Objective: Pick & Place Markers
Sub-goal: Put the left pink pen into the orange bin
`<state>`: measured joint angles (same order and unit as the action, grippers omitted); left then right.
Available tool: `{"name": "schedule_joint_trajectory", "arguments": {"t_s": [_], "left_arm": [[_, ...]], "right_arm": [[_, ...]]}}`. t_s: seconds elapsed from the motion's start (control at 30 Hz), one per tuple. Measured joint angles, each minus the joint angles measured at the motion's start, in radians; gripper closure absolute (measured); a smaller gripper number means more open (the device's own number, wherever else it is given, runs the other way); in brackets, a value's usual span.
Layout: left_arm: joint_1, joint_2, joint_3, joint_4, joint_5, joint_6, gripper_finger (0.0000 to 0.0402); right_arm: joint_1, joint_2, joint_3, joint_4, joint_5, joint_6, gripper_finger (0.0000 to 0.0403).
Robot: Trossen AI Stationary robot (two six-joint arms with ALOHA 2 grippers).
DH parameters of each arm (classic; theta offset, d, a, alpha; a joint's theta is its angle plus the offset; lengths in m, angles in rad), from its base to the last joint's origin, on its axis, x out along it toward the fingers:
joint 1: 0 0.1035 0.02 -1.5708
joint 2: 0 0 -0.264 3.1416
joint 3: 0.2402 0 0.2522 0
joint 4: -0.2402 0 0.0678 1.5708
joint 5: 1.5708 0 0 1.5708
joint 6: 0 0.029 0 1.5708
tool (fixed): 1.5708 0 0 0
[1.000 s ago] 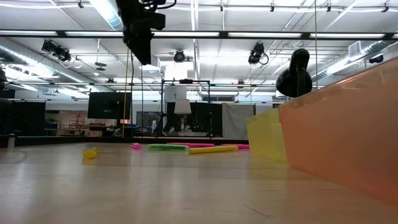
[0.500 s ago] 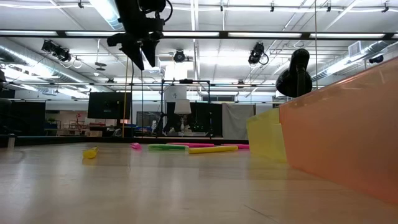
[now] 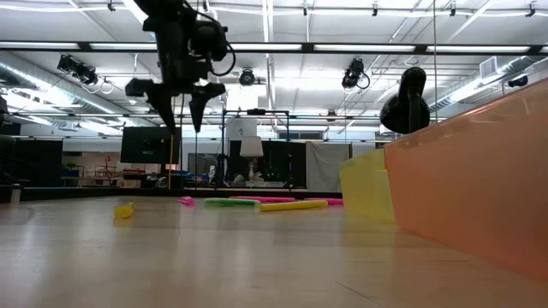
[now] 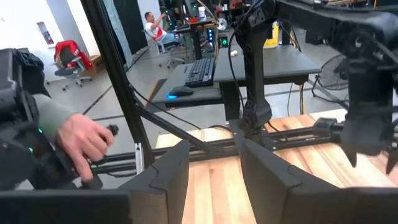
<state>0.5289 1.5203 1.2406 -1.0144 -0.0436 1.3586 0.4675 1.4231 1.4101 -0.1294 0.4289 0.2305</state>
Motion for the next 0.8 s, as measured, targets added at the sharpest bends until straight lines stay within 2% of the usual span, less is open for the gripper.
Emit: {"name": "schedule_joint_trajectory", "arguments": {"t_s": [0.17,0.37,0.8], "left_arm": [[-0.001,0.0,-0.104,0.1,0.021,0.016,0.0163],[-0.001,0.009,-0.2,0.192,0.067,0.157,0.0163],[-0.012,0.213,-0.213,0.287,0.067,0.18,0.0163]], "right_arm": [[0.0,0.0,0.0,0.006,0.0,-0.002,0.0258],[0.0,0.0,0.0,0.014,0.0,-0.002,0.0258],[0.0,0.0,0.0,0.008,0.0,0.023,0.0258]]}}
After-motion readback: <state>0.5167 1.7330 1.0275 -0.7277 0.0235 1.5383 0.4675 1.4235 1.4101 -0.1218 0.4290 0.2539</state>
